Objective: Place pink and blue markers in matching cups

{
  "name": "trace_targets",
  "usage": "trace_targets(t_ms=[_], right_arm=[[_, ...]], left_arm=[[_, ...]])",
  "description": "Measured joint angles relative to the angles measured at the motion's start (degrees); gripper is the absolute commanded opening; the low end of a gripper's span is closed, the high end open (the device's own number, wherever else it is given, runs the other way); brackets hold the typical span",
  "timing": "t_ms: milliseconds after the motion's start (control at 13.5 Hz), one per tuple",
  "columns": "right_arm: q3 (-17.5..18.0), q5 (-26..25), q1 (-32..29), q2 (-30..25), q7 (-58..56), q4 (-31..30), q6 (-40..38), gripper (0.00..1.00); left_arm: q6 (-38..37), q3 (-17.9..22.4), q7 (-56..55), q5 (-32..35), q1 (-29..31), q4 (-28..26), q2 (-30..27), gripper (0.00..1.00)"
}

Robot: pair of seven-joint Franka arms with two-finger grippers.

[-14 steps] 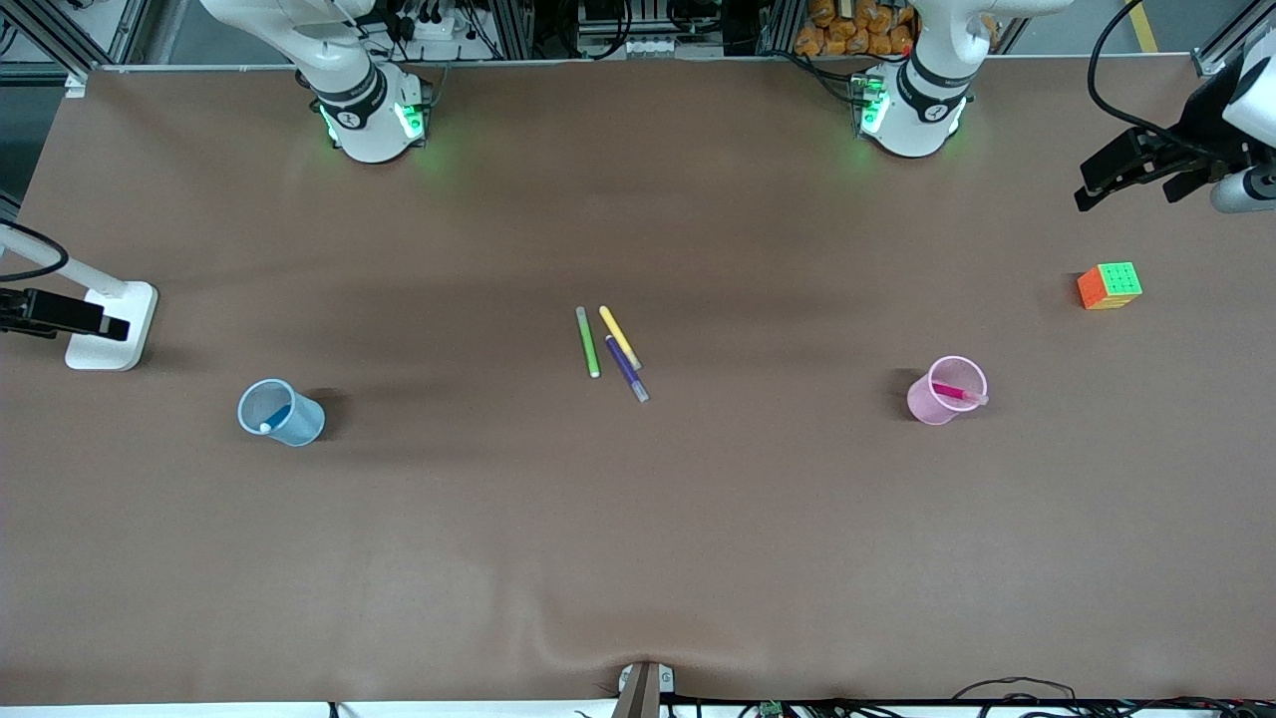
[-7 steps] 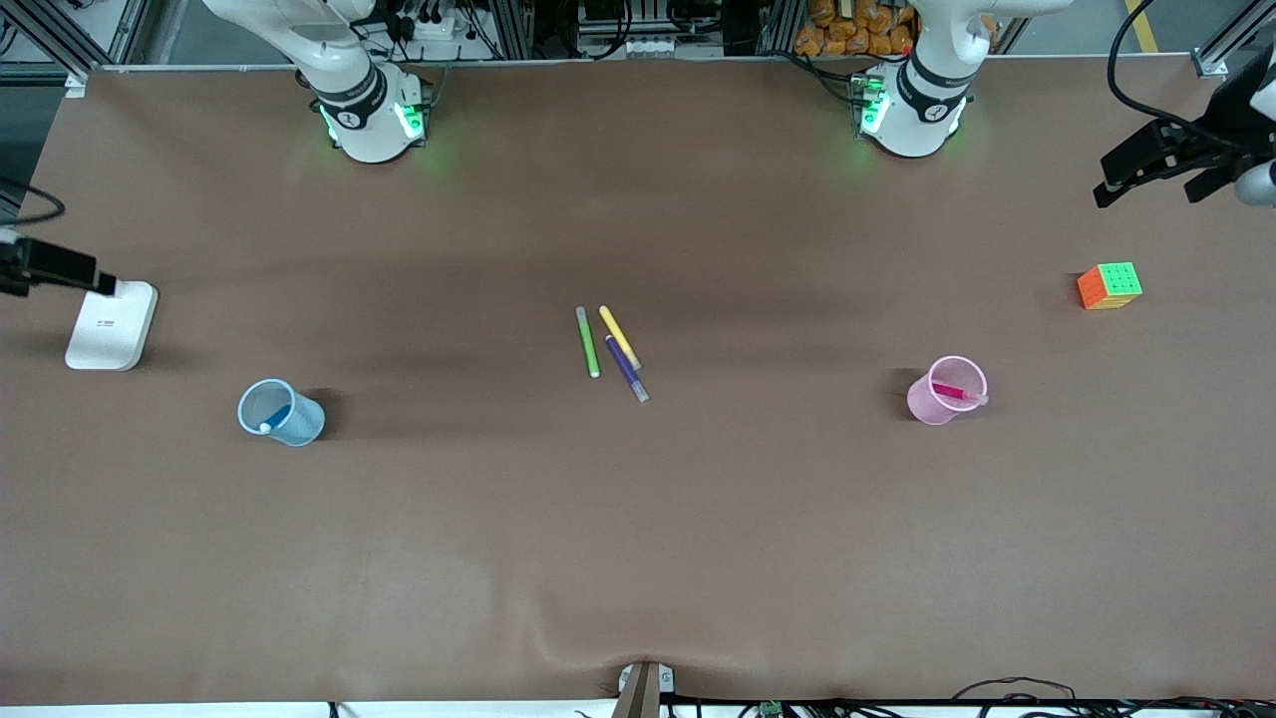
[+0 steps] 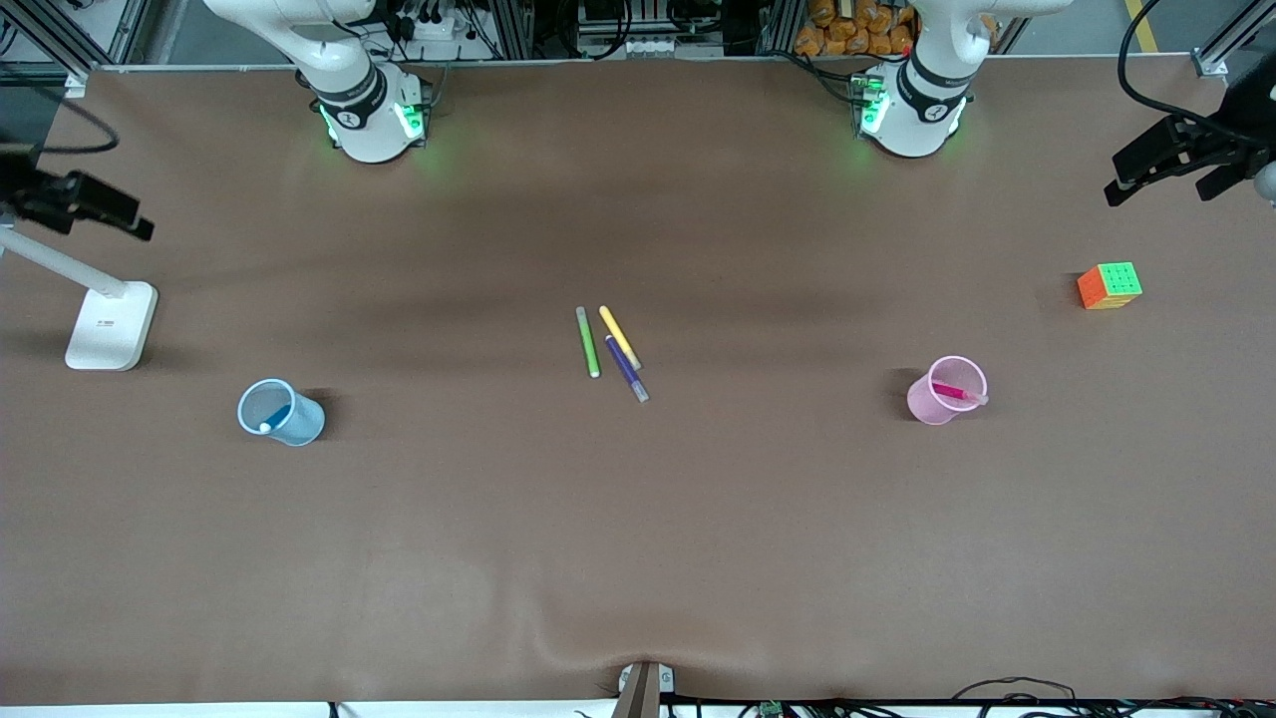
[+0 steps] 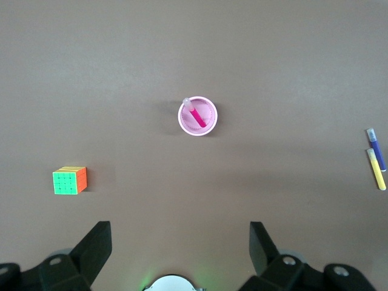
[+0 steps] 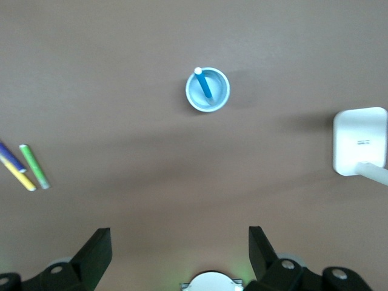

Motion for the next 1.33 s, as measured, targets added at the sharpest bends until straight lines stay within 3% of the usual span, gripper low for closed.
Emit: trace_targets(t_ms=[148, 591, 1331], right_arm=[[0.14, -1.00, -0.05, -1.24, -0.25, -1.16, 2.82, 1.00], [0.18, -1.24, -0.10, 1.25, -0.47, 4.79, -0.10, 1.00], [0.20, -0.89, -0.10, 1.71, -0.47, 4.88, 1.36, 1.00]], left_arm=[[0.00, 0.00, 0.01, 0.00, -0.02, 0.02, 0.00, 1.00], [0.00, 0.00, 0.02, 0.00, -0.03, 0.03, 0.00, 1.00], [0.00, 0.00, 0.02, 0.00, -0.03, 0.03, 0.00, 1.00]])
